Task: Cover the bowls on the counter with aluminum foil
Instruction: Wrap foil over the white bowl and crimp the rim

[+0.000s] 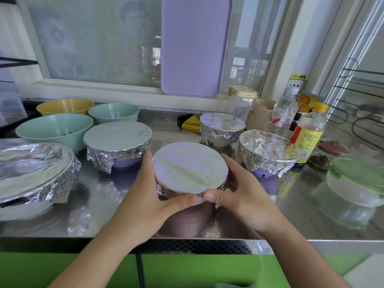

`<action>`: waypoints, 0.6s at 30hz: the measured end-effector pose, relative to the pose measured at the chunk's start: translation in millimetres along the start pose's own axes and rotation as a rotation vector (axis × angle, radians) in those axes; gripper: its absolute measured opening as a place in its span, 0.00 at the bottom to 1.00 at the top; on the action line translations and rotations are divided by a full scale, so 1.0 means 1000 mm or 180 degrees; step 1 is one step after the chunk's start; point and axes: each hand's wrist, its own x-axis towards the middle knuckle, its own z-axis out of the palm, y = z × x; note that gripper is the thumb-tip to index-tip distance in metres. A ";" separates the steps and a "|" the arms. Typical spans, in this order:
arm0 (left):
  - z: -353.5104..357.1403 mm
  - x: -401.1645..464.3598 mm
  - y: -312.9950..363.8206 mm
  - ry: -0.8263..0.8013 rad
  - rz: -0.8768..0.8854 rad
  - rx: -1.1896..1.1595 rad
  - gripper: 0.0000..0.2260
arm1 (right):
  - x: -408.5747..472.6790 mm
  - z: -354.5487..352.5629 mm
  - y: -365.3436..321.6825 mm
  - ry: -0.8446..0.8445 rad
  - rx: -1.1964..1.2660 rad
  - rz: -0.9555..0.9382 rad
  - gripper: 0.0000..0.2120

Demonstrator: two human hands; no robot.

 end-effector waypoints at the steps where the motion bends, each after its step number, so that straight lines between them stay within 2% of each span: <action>1: -0.001 0.000 -0.001 0.0021 0.0009 0.0078 0.54 | -0.001 0.000 0.000 0.0026 -0.0032 -0.0020 0.36; 9: 0.000 -0.005 0.007 0.0121 -0.0105 0.0200 0.37 | -0.013 0.016 0.004 0.0212 -0.0240 -0.0110 0.32; 12: -0.001 -0.005 0.004 0.0061 -0.0133 0.0231 0.37 | -0.019 0.020 0.005 0.0066 -0.0366 -0.0087 0.31; 15: -0.003 -0.006 0.000 0.0035 -0.0104 0.0240 0.41 | -0.022 0.012 0.007 -0.0103 -0.0542 0.0039 0.38; 18: -0.005 -0.005 0.006 0.0074 -0.0208 0.0235 0.40 | -0.021 -0.001 0.001 -0.0084 -0.0364 0.0188 0.46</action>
